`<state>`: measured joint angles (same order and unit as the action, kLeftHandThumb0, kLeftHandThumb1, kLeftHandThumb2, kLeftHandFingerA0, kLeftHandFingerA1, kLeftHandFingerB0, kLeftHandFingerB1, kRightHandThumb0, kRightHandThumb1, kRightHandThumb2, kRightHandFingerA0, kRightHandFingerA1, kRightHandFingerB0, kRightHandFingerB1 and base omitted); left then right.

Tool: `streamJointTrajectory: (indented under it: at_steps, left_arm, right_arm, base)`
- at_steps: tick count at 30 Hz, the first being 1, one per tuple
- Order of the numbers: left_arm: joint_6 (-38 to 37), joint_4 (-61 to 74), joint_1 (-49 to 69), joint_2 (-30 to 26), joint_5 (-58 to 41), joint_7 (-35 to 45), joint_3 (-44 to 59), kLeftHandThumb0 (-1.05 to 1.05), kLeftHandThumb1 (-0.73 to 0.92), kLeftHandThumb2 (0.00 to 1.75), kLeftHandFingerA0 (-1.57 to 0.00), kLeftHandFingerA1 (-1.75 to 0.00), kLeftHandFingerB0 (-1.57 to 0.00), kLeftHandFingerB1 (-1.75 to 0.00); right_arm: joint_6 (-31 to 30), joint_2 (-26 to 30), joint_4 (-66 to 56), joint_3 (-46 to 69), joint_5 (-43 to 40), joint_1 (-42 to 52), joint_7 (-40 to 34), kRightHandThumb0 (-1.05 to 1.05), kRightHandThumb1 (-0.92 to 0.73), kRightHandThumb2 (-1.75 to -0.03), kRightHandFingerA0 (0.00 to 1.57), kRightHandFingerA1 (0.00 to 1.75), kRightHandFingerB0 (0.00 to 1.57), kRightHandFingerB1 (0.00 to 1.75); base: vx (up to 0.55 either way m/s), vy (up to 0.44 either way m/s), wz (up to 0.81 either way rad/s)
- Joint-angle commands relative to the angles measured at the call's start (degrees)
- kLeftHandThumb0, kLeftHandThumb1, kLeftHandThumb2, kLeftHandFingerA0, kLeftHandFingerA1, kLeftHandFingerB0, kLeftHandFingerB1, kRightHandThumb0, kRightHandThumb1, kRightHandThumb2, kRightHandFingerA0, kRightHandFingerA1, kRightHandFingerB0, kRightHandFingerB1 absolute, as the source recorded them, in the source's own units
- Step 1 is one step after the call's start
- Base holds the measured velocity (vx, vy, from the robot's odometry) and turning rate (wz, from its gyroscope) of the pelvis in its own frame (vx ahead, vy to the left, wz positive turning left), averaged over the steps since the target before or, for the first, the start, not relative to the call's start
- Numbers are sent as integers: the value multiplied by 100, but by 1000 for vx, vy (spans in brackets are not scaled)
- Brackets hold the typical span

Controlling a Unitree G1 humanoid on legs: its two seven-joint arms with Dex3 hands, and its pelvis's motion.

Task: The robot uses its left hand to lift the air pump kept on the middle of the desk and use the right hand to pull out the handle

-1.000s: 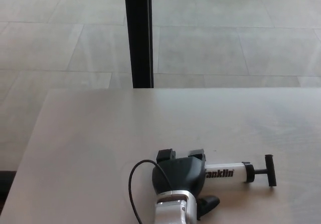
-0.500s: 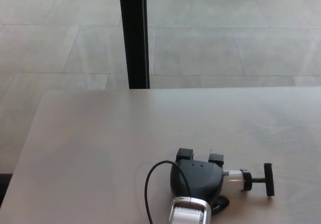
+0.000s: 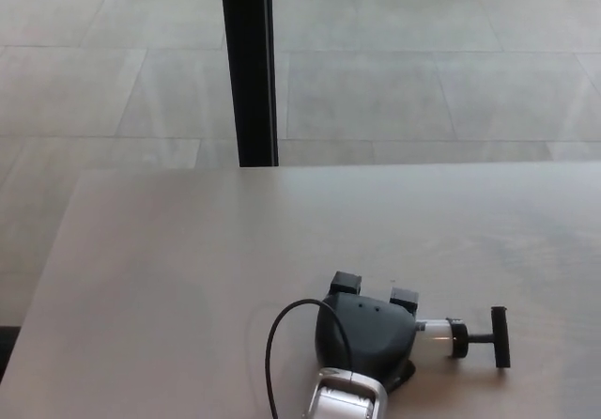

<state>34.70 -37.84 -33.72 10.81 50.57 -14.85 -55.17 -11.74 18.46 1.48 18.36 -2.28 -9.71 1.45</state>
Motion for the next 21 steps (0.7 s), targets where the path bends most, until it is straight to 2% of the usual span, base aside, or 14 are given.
streamJointTrajectory:
  at_steps: [1,2,4,5,6,7,10,15,16,17,18,21]
  left_arm:
    - [-710,80,548,-229,-450,-232,530,-19,68,77,-88,-144,-71,-76]
    - [-1052,131,667,-256,-616,-390,702,-21,62,106,-119,-135,-70,-83]
    - [-1223,134,735,-249,-601,-424,820,-21,62,106,-119,-135,-70,-83]
    - [-1291,117,747,-245,-592,-414,866,-15,74,93,-90,-175,-67,-104]
    - [-1503,193,801,-338,-640,-409,928,-14,71,95,-107,-175,-67,-124]
    - [-1630,205,796,-410,-580,-437,908,-15,70,102,-87,-175,-71,-136]
    - [-2112,145,807,-608,-488,-665,933,-13,62,112,-88,-175,-72,-146]
    - [-2231,249,924,-705,-541,-591,1091,-13,59,114,-87,-175,-71,-141]
    - [-2391,281,906,-757,-569,-706,1158,-15,51,116,-118,-143,-91,-122]
    - [-2618,277,885,-812,-598,-858,1240,-15,51,116,-118,-143,-91,-122]
    - [-2747,270,883,-841,-615,-937,1294,-11,53,120,-87,-175,-74,-147]
    - [-2916,471,891,-935,-631,-1159,1499,-11,55,119,-87,-175,-76,-148]
  right_arm:
    - [252,-16,195,45,46,43,-135,-42,-68,-60,49,50,55,42]
    - [252,-33,187,23,37,38,-124,-44,-67,-60,48,50,55,42]
    - [260,-40,190,14,35,38,-119,-44,-67,-60,48,50,55,42]
    - [224,-43,126,22,4,54,-97,-44,-68,-60,47,49,54,42]
    - [252,-32,113,-10,55,58,-113,-44,-68,-60,49,51,56,42]
    - [241,-18,107,-12,54,58,-100,-44,-68,-60,48,50,55,42]
    - [298,7,104,13,31,108,-64,-43,-68,-60,49,51,54,42]
    - [243,41,40,10,-59,276,119,-47,-67,-60,48,51,52,41]
    - [241,67,29,-34,-36,255,152,-48,-67,-60,47,49,51,40]
    - [249,94,35,-84,-21,224,199,-48,-67,-60,47,49,51,40]
    - [233,79,10,-113,-18,208,202,-50,-67,-60,48,48,51,40]
    - [-131,-3,-285,-278,-154,133,337,-56,-69,-61,48,47,50,39]
  base:
    - [0,0,0]
    - [0,0,0]
    - [0,0,0]
    - [0,0,0]
    - [0,0,0]
    - [0,0,0]
    - [0,0,0]
    - [0,0,0]
    - [0,0,0]
    - [0,0,0]
    - [0,0,0]
    - [0,0,0]
